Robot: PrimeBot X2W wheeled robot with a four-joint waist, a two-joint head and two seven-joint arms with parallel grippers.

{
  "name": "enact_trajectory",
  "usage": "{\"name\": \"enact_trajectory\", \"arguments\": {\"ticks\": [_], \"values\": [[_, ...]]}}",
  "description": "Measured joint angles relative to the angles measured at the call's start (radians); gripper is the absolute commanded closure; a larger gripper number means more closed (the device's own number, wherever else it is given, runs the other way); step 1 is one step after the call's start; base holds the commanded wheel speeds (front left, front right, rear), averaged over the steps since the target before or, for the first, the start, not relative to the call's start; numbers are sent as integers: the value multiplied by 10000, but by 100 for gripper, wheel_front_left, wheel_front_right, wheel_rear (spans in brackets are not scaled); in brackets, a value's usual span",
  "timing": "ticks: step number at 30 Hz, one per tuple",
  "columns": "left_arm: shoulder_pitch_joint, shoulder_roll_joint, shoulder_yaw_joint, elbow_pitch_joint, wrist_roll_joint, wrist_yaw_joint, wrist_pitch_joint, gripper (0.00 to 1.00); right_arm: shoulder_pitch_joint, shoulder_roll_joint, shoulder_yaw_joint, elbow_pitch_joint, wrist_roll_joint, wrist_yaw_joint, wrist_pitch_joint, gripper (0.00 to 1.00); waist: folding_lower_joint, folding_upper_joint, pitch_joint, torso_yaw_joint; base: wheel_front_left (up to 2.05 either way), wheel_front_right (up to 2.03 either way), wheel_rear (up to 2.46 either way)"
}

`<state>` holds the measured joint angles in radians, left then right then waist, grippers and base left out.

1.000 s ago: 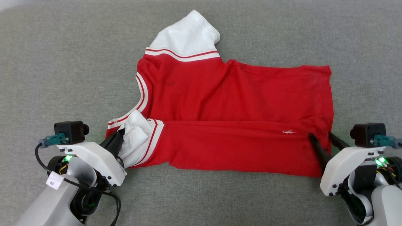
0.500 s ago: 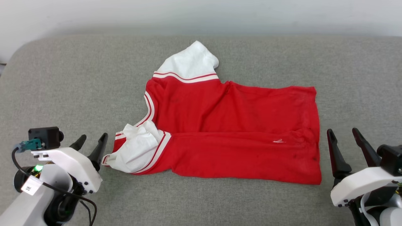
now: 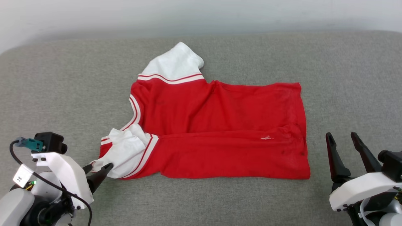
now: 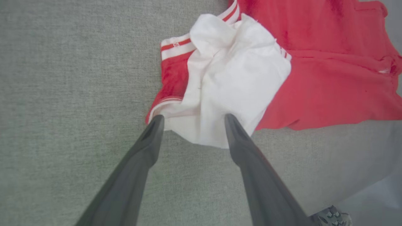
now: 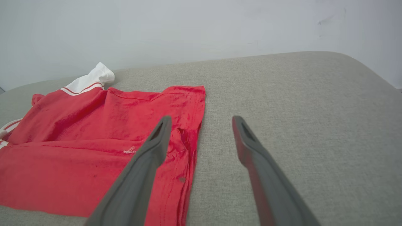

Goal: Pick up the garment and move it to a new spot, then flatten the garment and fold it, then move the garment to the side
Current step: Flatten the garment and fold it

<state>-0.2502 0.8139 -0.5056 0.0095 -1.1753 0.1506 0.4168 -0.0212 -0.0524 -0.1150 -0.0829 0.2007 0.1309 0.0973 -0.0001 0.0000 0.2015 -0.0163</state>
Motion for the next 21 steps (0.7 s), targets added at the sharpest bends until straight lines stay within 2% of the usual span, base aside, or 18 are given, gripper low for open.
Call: {"name": "enact_trajectory", "arguments": {"ticks": [13, 14, 15, 16, 21], "values": [[-495, -109, -299, 1181, -395, -27, 1133, 0, -306, 8, 153, 412, 474, 0, -153, 0, 0, 0, 983, -537, 0, 0, 0], [-554, -150, -316, 1239, -454, -92, 1235, 56, -311, 8, 140, 437, 497, 0, -136, 0, 0, 0, 1006, -553, 0, 0, 0], [-590, -174, -316, 1289, -527, -123, 1294, 91, -311, 6, 127, 464, 554, 0, -82, 0, 0, 0, 1024, -556, 0, 0, 0], [-621, -215, -316, 1348, -562, -188, 1335, 100, -312, 8, 119, 491, 594, 0, -13, 0, 0, 1, 1033, -551, 0, 0, 0], [-693, -437, -378, 1475, -489, -454, 1135, 100, -318, 8, 21, 497, 727, 0, 688, 0, 0, 0, 1016, -450, 0, 0, 0]]}}
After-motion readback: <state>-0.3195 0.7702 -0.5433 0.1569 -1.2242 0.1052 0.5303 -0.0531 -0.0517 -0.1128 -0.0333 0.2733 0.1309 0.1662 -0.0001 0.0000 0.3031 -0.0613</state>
